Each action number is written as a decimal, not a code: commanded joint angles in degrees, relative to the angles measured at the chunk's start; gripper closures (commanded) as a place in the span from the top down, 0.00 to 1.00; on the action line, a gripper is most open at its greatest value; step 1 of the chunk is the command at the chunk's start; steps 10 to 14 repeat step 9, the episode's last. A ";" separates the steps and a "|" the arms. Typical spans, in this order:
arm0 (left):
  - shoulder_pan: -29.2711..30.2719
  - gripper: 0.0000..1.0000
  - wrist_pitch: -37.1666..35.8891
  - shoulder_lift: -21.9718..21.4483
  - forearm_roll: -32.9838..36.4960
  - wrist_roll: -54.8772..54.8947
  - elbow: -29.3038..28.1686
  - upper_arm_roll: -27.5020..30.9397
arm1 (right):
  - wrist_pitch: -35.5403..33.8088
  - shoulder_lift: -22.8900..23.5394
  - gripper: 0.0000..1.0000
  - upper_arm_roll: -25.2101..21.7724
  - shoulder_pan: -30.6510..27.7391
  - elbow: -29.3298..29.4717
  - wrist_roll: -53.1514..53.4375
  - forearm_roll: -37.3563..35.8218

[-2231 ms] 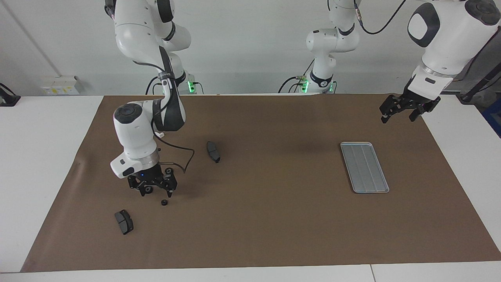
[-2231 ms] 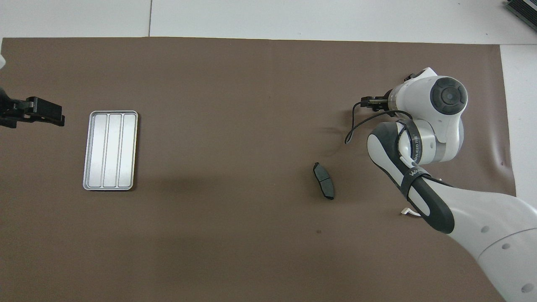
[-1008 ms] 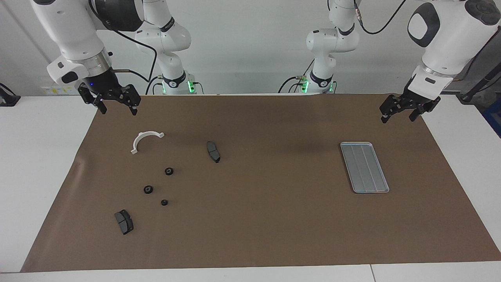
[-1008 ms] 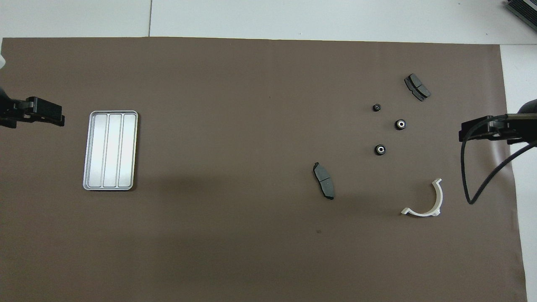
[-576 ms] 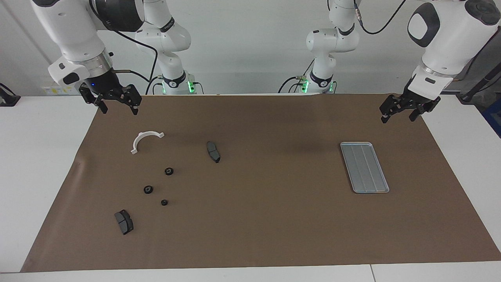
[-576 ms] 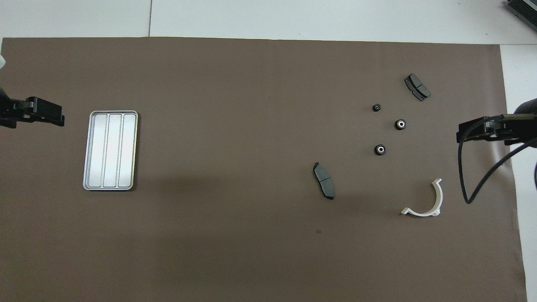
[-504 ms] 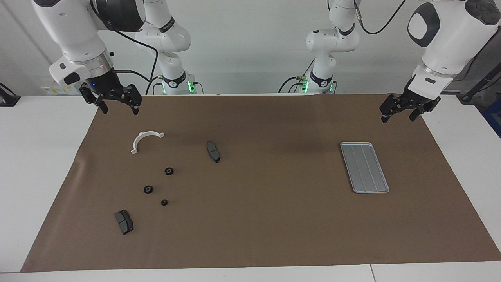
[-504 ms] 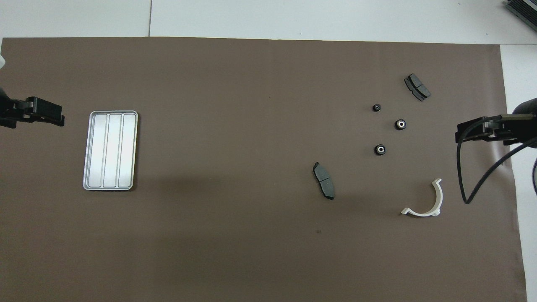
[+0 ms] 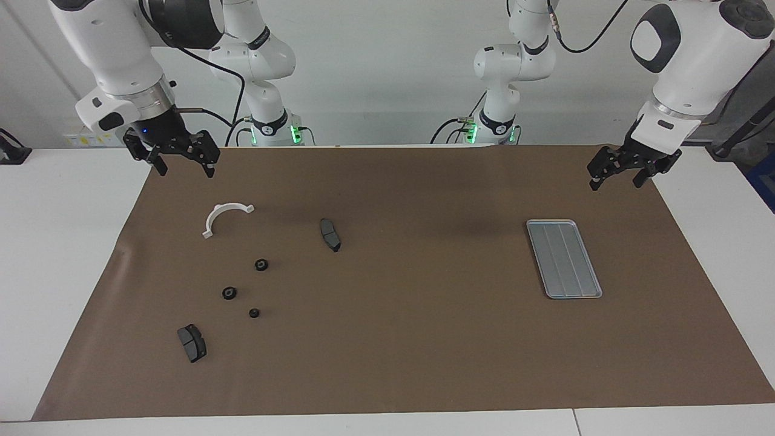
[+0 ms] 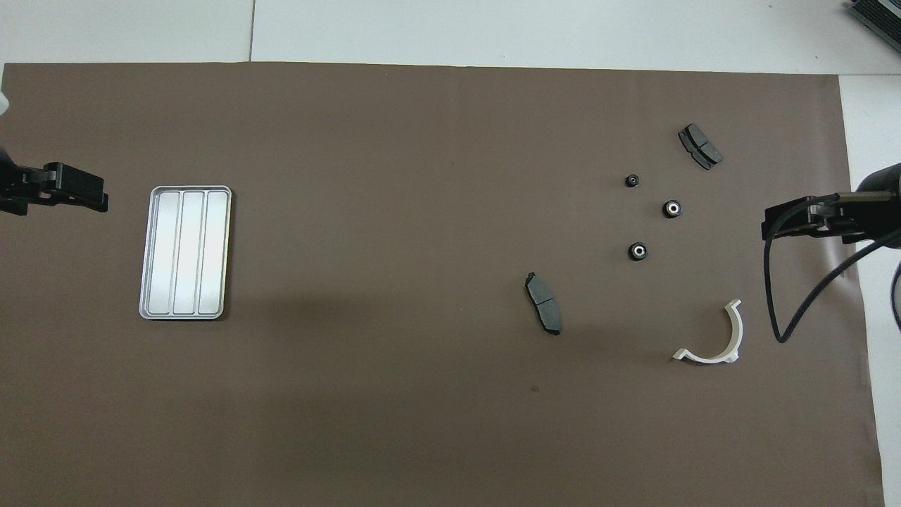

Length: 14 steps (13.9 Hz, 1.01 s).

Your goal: Place bearing gear from tray to pile

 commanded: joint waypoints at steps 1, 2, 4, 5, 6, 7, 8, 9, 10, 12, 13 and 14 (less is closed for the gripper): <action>-0.09 1.00 0.96 -1.55 -0.45 -0.52 -2.15 0.23 | -1.31 -0.49 1.00 -0.45 0.30 -0.24 -1.26 0.33; -0.09 1.00 0.96 -1.64 -0.45 -0.52 -2.15 0.23 | -1.48 -0.49 1.00 -0.45 0.30 -0.24 -1.26 0.15; -0.09 1.00 0.96 -1.64 -0.45 -0.52 -2.15 0.23 | -1.75 -0.40 1.00 -0.36 0.30 0.19 -1.34 0.24; -0.09 1.00 0.96 -1.55 -0.45 -0.52 -2.15 0.23 | -2.88 -0.49 1.00 -0.36 0.30 0.89 -1.34 0.59; -0.09 1.00 0.96 -1.55 -0.45 -0.52 -2.15 0.23 | -3.68 -0.49 1.00 -0.36 0.30 1.68 -1.43 0.68; -0.09 1.00 0.96 -1.55 -0.45 -0.52 -2.15 0.23 | -4.03 -0.49 1.00 -0.71 0.21 2.13 -1.43 0.77; -0.09 1.00 0.96 -1.55 -0.45 -0.43 -2.15 0.23 | -4.12 -0.49 1.00 -0.89 0.21 2.13 -1.52 0.85; -0.09 1.00 0.96 -1.64 -0.45 -0.52 -2.15 0.23 | -4.56 -0.49 1.00 -0.97 0.21 2.13 -1.52 0.85; -0.09 1.00 0.96 -1.64 -0.45 -0.52 -2.15 0.23 | -4.56 -0.49 1.00 -0.97 0.21 2.13 -1.52 0.85; -0.09 1.00 0.96 -1.64 -0.45 -0.52 -2.15 0.23 | -4.56 -0.49 1.00 -0.97 0.21 2.13 -1.52 0.85; -0.09 1.00 0.96 -1.64 -0.45 -0.52 -2.15 0.23 | -4.56 -0.49 1.00 -0.97 0.21 2.13 -1.52 0.85; -0.09 1.00 0.96 -1.64 -0.45 -0.52 -2.15 0.23 | -4.56 -0.49 1.00 -0.97 0.21 2.13 -1.52 0.85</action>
